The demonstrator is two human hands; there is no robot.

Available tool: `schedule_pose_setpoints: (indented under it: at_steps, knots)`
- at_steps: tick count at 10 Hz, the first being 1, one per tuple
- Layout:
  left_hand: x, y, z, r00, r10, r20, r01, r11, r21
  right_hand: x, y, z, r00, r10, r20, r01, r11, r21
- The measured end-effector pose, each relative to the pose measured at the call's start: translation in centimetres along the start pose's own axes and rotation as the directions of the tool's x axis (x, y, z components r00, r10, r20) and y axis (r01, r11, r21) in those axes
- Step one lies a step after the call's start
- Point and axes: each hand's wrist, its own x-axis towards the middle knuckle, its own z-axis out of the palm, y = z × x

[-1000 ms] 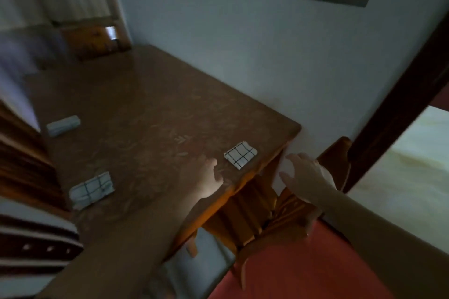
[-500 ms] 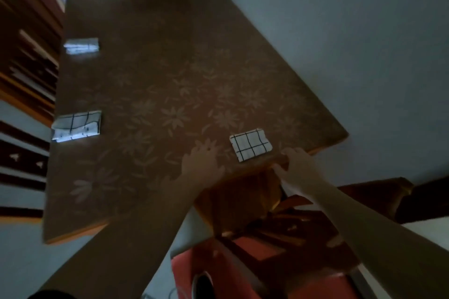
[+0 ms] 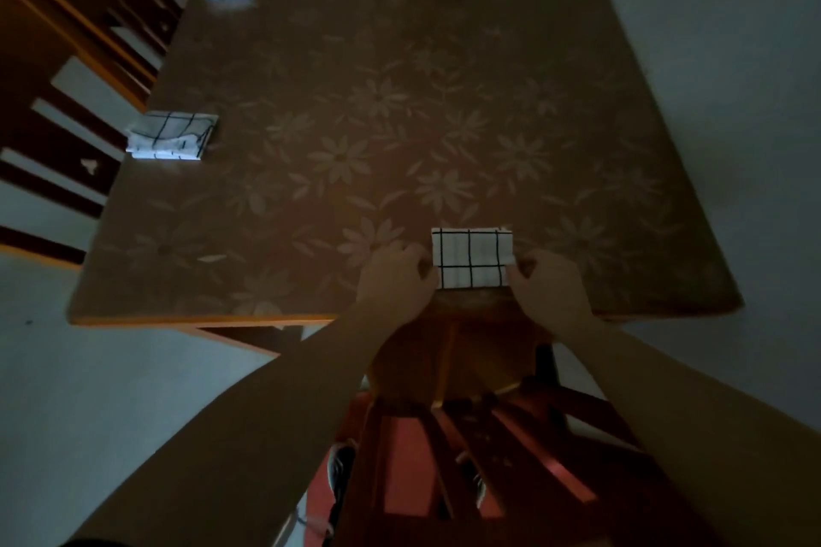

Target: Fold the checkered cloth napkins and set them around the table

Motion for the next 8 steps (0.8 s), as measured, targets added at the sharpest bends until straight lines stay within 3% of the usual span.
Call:
schedule_pose_setpoints:
  at_steps: [1, 2, 6, 7, 8]
  knots:
    - [0.4, 2.0, 0.8, 0.993, -0.108, 0.046, 0.115, 0.975, -0.190, 0.7, 0.3, -0.1, 1.000, -0.002, 0.005, 0.002, 1.000, -0.016]
    - [0.5, 2.1, 1.1, 0.988, -0.156, -0.001, 0.152, 0.961, -0.231, 1.0, 0.3, 0.0, 1.000, 0.008, 0.023, -0.008, 1.000, -0.003]
    - [-0.8, 0.5, 0.8, 0.987, -0.159, 0.005, 0.155, 0.954, -0.257, 0.7, -1.0, 0.4, 0.997, -0.051, 0.052, 0.052, 0.998, -0.029]
    - [-0.9, 0.4, 0.0, 0.986, -0.161, 0.046, 0.167, 0.957, -0.236, 0.7, -1.1, -0.1, 0.997, -0.030, 0.073, 0.032, 0.999, -0.030]
    - [-2.0, 0.1, -2.7, 0.985, -0.172, 0.003, 0.170, 0.968, -0.186, 0.0, -1.6, -1.7, 0.997, -0.027, 0.077, 0.028, 1.000, -0.008]
